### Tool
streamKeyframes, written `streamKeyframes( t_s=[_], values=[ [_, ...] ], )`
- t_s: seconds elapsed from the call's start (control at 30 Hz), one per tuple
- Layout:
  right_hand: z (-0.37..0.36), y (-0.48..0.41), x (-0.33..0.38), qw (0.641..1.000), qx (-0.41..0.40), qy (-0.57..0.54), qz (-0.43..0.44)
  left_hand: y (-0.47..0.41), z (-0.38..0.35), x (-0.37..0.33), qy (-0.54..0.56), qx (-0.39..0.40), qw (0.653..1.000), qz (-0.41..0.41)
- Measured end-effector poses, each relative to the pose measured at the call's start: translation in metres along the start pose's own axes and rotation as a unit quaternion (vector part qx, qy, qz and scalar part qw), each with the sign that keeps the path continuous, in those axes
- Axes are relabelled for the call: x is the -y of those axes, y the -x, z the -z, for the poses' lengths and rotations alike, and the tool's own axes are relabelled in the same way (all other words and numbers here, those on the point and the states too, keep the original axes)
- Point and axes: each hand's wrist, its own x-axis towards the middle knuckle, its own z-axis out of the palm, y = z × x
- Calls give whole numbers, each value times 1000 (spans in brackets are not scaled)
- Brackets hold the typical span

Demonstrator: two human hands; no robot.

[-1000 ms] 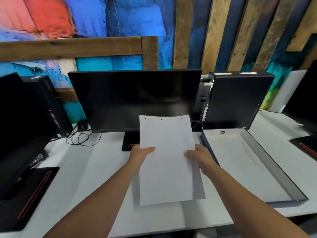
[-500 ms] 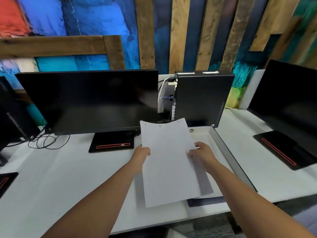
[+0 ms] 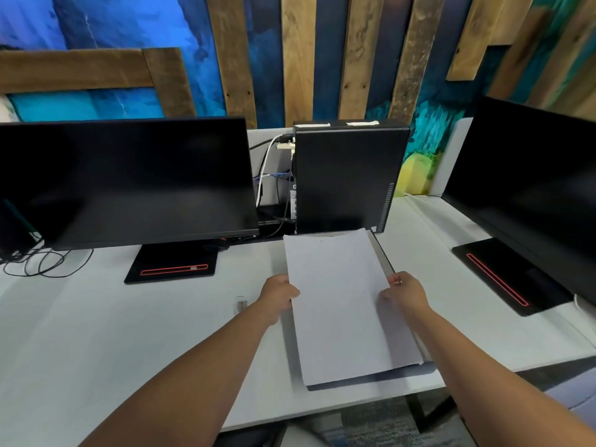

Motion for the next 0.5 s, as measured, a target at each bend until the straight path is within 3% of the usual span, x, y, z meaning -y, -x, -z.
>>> streamKeyframes(
  t_s=[0.27, 0.5],
  values=[
    [6, -16, -23, 999, -15, 51, 7, -11, -39, 10, -43, 29, 997, 60],
    [-3, -25, -33, 992, 4, 120, 35, -16, -55, 15, 26, 55, 992, 108]
  ],
)
